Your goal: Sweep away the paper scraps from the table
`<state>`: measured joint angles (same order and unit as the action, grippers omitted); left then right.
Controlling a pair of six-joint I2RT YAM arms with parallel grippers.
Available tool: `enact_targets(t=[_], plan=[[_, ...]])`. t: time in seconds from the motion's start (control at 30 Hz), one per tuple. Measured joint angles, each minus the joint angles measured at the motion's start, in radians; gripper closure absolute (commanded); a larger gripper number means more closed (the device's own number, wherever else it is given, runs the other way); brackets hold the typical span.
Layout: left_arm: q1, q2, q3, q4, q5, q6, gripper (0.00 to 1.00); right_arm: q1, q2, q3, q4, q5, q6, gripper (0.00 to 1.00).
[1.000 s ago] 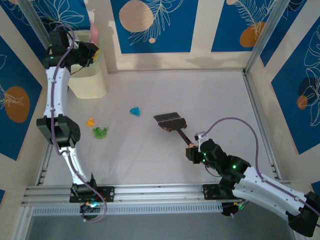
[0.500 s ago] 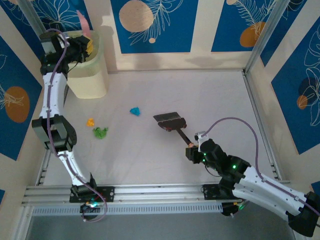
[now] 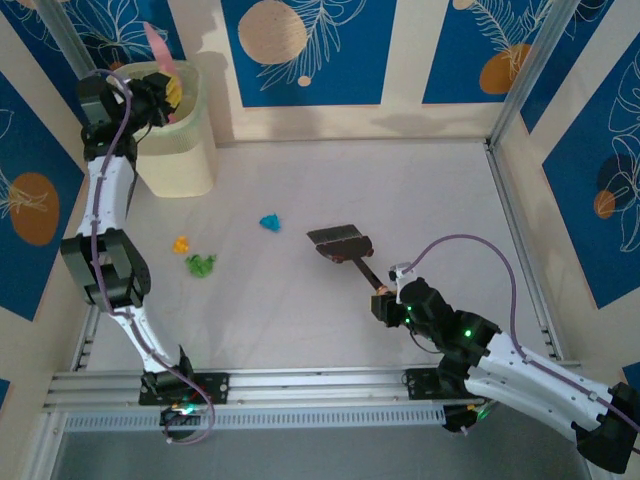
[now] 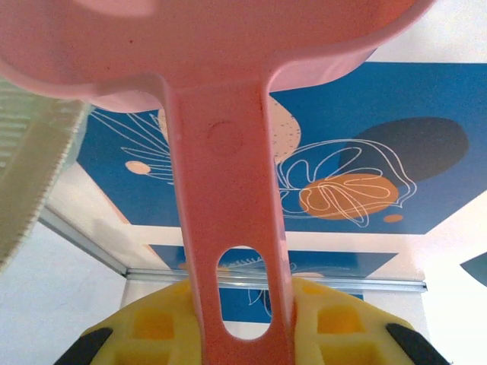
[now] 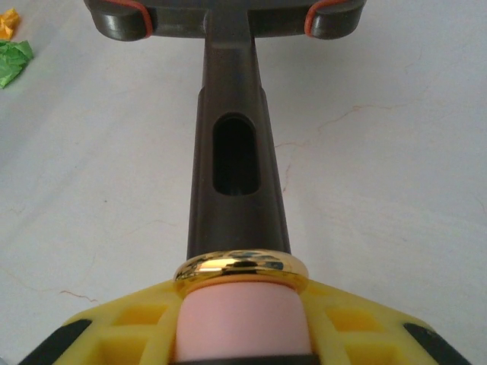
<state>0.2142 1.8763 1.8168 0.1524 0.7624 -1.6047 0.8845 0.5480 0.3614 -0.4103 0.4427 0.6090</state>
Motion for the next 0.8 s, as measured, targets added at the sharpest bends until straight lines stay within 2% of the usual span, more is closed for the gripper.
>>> enact_targets(t=[0.53,0.8], plan=[[0.000,-0.123,-0.165,0.142,0.008,-0.039,1.00,0.000,0.000,-0.003,0.001,0.003,0.000,1.00],[0.000,-0.174,-0.229,0.147,0.031,-0.015,1.00,0.000,0.006,-0.007,0.001,0.004,0.000,1.00]])
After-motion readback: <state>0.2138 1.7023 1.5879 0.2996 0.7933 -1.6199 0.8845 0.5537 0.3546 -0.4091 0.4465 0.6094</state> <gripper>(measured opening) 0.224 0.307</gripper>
